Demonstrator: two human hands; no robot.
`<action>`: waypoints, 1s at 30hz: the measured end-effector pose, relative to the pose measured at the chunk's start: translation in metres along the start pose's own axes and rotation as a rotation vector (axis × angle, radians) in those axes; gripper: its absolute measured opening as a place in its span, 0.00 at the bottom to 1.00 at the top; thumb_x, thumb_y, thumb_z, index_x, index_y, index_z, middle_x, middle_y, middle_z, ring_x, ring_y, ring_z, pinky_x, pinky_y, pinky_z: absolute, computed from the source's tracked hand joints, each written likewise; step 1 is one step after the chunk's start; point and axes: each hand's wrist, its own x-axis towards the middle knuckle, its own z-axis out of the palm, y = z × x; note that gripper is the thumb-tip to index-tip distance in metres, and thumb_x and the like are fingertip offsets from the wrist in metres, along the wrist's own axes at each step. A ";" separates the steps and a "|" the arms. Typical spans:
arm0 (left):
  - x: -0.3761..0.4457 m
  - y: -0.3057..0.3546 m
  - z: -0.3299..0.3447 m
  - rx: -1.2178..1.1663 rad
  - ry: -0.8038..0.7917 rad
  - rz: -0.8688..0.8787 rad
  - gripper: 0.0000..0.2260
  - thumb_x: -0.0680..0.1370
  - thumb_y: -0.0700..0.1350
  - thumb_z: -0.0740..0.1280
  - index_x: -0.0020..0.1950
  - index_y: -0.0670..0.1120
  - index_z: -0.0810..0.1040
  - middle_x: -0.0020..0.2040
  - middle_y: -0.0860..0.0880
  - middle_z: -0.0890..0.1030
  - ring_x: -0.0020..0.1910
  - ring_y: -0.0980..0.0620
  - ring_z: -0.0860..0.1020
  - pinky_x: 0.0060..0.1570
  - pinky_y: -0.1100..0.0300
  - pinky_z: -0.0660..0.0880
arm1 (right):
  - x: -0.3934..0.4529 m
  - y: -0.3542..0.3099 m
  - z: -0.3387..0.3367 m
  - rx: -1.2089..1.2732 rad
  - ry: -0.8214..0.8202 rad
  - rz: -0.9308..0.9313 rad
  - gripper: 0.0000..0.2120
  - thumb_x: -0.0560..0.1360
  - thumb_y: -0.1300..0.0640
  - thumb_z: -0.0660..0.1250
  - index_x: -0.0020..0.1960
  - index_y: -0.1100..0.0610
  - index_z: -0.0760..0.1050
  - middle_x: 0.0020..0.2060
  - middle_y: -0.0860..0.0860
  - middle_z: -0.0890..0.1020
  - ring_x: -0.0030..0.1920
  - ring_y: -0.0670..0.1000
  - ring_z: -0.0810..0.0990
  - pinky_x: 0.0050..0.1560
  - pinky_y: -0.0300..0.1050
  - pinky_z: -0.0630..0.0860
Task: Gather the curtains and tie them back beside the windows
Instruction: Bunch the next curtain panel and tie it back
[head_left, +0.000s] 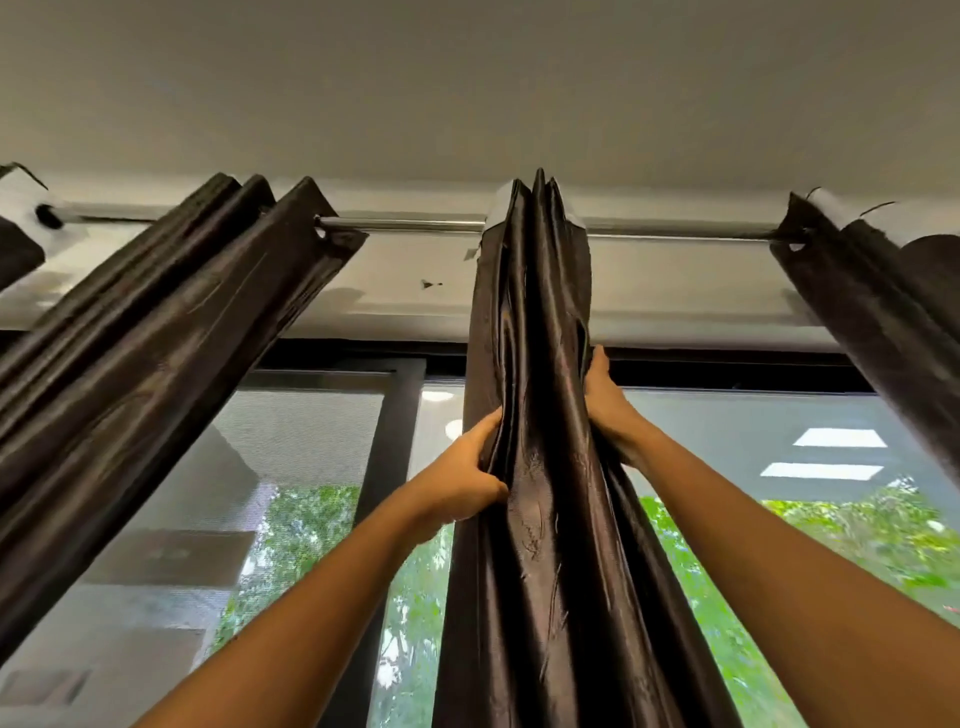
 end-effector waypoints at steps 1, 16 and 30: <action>-0.001 -0.001 0.003 -0.010 -0.008 0.014 0.40 0.73 0.26 0.62 0.77 0.54 0.52 0.68 0.46 0.70 0.64 0.48 0.73 0.60 0.53 0.75 | -0.001 -0.001 0.004 0.056 0.000 -0.041 0.38 0.78 0.51 0.64 0.78 0.55 0.44 0.65 0.50 0.69 0.63 0.53 0.71 0.64 0.45 0.68; -0.047 -0.055 0.068 -0.019 0.128 0.037 0.38 0.66 0.41 0.68 0.75 0.51 0.59 0.63 0.50 0.77 0.60 0.54 0.77 0.60 0.54 0.75 | -0.122 0.068 0.047 0.062 -0.099 -0.144 0.28 0.73 0.61 0.69 0.68 0.45 0.62 0.60 0.44 0.76 0.60 0.41 0.75 0.54 0.24 0.69; -0.181 -0.122 0.152 0.171 0.222 -0.242 0.10 0.70 0.36 0.67 0.51 0.39 0.79 0.45 0.41 0.83 0.47 0.42 0.80 0.45 0.48 0.76 | -0.271 0.131 0.106 -0.135 -0.043 -0.046 0.35 0.71 0.60 0.59 0.77 0.57 0.54 0.69 0.63 0.70 0.66 0.52 0.73 0.64 0.45 0.72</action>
